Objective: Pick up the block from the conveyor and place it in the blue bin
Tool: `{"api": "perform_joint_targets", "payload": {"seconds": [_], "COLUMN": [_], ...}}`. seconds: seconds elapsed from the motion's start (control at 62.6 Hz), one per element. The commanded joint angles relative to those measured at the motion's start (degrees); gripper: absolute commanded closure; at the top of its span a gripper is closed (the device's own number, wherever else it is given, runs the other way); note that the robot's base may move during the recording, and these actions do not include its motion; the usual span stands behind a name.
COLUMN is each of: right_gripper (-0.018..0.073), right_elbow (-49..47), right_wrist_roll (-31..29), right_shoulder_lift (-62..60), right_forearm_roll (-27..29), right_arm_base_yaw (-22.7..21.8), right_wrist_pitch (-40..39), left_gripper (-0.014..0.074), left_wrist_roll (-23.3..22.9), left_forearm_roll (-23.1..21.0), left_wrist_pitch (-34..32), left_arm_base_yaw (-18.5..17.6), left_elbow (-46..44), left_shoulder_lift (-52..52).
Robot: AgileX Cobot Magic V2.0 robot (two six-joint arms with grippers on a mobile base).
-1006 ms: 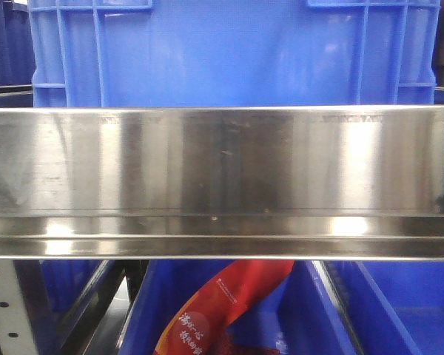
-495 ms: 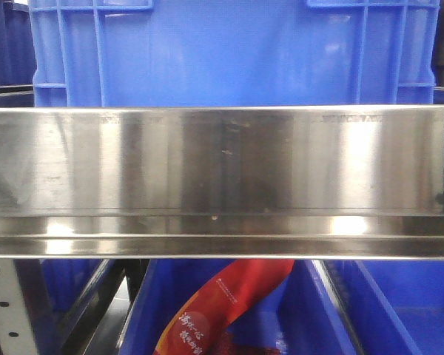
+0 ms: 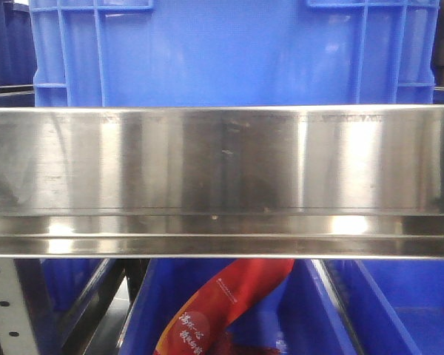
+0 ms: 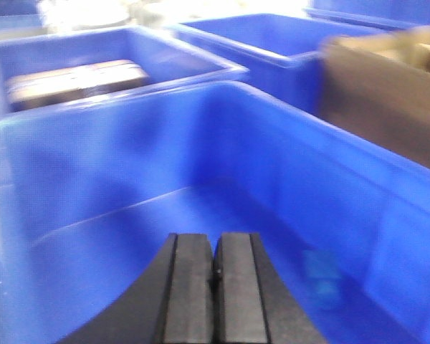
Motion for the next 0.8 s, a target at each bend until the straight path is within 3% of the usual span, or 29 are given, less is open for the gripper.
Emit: {"api": "perform_joint_targets", "payload": {"seconds": [0.0,0.255,0.479,0.782], "right_gripper": [0.0721,0.0721,0.0721,0.0721], "right_elbow": [3.2,20.9,36.8,43.7], "right_wrist_roll": [-0.3,-0.3,-0.3,-0.3], "right_shoulder_lift": [-4.4,-18.2,-31.4,-45.6], "right_forearm_roll": [-0.1,-0.1,-0.1,-0.1], "right_arm_base_yaw": [-3.7,-7.9,-7.9,-7.9], "right_wrist_pitch": [-1.6,-6.0,-6.9,-6.1], "left_gripper": [0.0707,0.0707,0.0707,0.0707], "left_wrist_roll": [-0.3,-0.3,-0.3,-0.3], "left_forearm_roll": [-1.0,-1.4,-2.9,-2.9], "left_wrist_pitch": [-1.8,-10.6,-14.0,-14.0], "left_arm_base_yaw": [2.5,7.6,8.2,8.2], "left_elbow": [3.2,24.5,42.3,53.5], "left_shoulder_lift": [-5.0,-21.5,-35.6,-51.5]}}
